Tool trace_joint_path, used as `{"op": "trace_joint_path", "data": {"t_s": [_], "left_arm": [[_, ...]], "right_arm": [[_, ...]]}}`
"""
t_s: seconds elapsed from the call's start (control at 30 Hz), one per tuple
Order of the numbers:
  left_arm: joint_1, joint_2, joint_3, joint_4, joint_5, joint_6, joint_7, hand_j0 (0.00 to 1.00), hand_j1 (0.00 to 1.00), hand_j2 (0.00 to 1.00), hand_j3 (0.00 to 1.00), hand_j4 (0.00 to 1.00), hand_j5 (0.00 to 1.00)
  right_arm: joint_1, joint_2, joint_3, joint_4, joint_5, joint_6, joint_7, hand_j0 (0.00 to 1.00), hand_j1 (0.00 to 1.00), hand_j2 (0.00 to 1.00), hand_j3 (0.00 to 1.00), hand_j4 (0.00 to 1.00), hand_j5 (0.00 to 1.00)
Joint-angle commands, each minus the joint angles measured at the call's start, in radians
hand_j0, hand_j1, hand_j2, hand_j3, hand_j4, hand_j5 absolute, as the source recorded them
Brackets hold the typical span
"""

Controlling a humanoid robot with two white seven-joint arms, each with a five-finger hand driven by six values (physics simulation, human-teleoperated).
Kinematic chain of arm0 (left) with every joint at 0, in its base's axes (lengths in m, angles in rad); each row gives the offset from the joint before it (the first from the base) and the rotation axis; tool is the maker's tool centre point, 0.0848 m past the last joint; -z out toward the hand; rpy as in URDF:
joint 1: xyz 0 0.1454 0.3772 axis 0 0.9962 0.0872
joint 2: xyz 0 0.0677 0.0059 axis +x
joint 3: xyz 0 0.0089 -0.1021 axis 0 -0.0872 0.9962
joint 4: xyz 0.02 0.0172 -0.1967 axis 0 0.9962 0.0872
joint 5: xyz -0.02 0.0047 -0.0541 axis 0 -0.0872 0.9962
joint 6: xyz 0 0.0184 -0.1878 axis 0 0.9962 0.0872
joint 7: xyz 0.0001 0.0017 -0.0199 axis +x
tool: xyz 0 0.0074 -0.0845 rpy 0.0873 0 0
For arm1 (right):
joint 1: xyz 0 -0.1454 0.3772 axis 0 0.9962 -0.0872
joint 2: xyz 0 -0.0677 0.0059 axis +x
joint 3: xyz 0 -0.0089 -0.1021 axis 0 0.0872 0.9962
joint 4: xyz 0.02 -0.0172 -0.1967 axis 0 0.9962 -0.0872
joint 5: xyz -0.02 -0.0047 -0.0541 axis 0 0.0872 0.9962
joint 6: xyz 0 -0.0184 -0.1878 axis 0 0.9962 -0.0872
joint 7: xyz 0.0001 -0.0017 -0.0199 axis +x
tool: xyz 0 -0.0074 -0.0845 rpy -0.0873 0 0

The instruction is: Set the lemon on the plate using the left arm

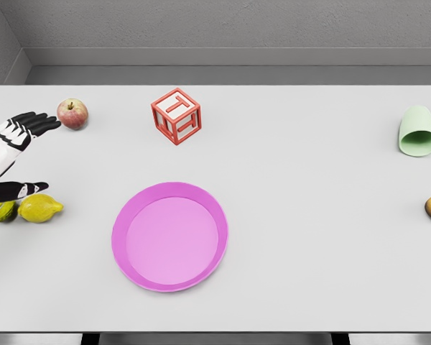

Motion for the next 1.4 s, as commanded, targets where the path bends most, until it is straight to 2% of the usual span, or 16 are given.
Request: {"op": "trace_joint_path", "data": {"t_s": [0.0, 0.1, 0.2, 0.3, 0.67, 0.83, 0.9, 1.0, 1.1, 1.27, 1.37], "left_arm": [[-0.002, 0.001, 0.000, 0.000, 0.005, 0.000, 0.001, 1.00, 1.00, 1.00, 1.00, 1.00, 1.00], [-0.002, 0.003, 0.000, -0.002, 0.004, 0.000, 0.001, 1.00, 1.00, 1.00, 1.00, 1.00, 1.00], [-0.012, 0.003, 0.002, 0.000, -0.048, 0.000, 0.001, 1.00, 1.00, 1.00, 1.00, 1.00, 1.00], [-0.011, 0.009, 0.002, 0.000, -0.056, 0.000, 0.001, 1.00, 1.00, 1.00, 1.00, 1.00, 1.00], [-0.006, 0.105, -0.001, -0.006, -0.079, 0.000, 0.001, 1.00, 1.00, 1.00, 1.00, 1.00, 1.00], [0.025, 0.098, -0.001, -0.020, -0.067, 0.000, 0.007, 1.00, 1.00, 1.00, 1.00, 1.00, 1.00], [0.055, 0.095, 0.000, -0.028, -0.033, 0.000, -0.002, 1.00, 1.00, 1.00, 1.00, 1.00, 1.00], [0.094, 0.095, 0.002, -0.054, 0.110, 0.000, -0.088, 1.00, 1.00, 1.00, 1.00, 1.00, 1.00], [0.112, 0.095, 0.006, -0.075, 0.185, 0.000, -0.236, 1.00, 1.00, 1.00, 1.00, 1.00, 1.00], [0.110, 0.098, 0.006, -0.077, 0.202, 0.000, -0.312, 1.00, 1.00, 1.00, 1.00, 1.00, 1.00], [0.112, 0.096, 0.009, -0.077, 0.188, 0.022, -0.323, 1.00, 1.00, 1.00, 1.00, 1.00, 1.00]], "right_arm": [[0.000, 0.000, -0.003, -0.002, -0.002, -0.002, 0.001, 1.00, 1.00, 1.00, 1.00, 1.00, 1.00], [0.002, 0.000, -0.001, 0.004, 0.002, 0.001, 0.000, 1.00, 1.00, 1.00, 1.00, 1.00, 1.00], [0.006, 0.000, -0.001, 0.005, 0.002, 0.001, 0.001, 1.00, 1.00, 1.00, 1.00, 1.00, 1.00], [0.006, 0.000, 0.000, 0.005, 0.002, 0.001, 0.001, 1.00, 1.00, 1.00, 1.00, 1.00, 1.00], [0.006, 0.000, -0.001, 0.005, 0.002, 0.001, 0.001, 1.00, 1.00, 1.00, 1.00, 1.00, 1.00], [0.006, 0.000, -0.001, 0.005, 0.002, 0.001, 0.001, 1.00, 1.00, 1.00, 1.00, 1.00, 1.00], [0.006, 0.000, -0.001, 0.005, 0.002, 0.001, 0.001, 1.00, 1.00, 1.00, 1.00, 1.00, 1.00], [0.006, 0.000, -0.001, 0.005, 0.002, 0.001, 0.000, 1.00, 1.00, 1.00, 1.00, 1.00, 1.00], [0.006, 0.000, -0.001, 0.005, 0.002, 0.001, 0.001, 1.00, 1.00, 1.00, 1.00, 1.00, 1.00], [0.006, 0.000, 0.000, 0.005, 0.002, 0.001, 0.001, 1.00, 1.00, 1.00, 1.00, 1.00, 1.00], [0.006, 0.000, -0.001, 0.005, 0.002, 0.001, 0.001, 1.00, 1.00, 1.00, 1.00, 1.00, 1.00]]}}
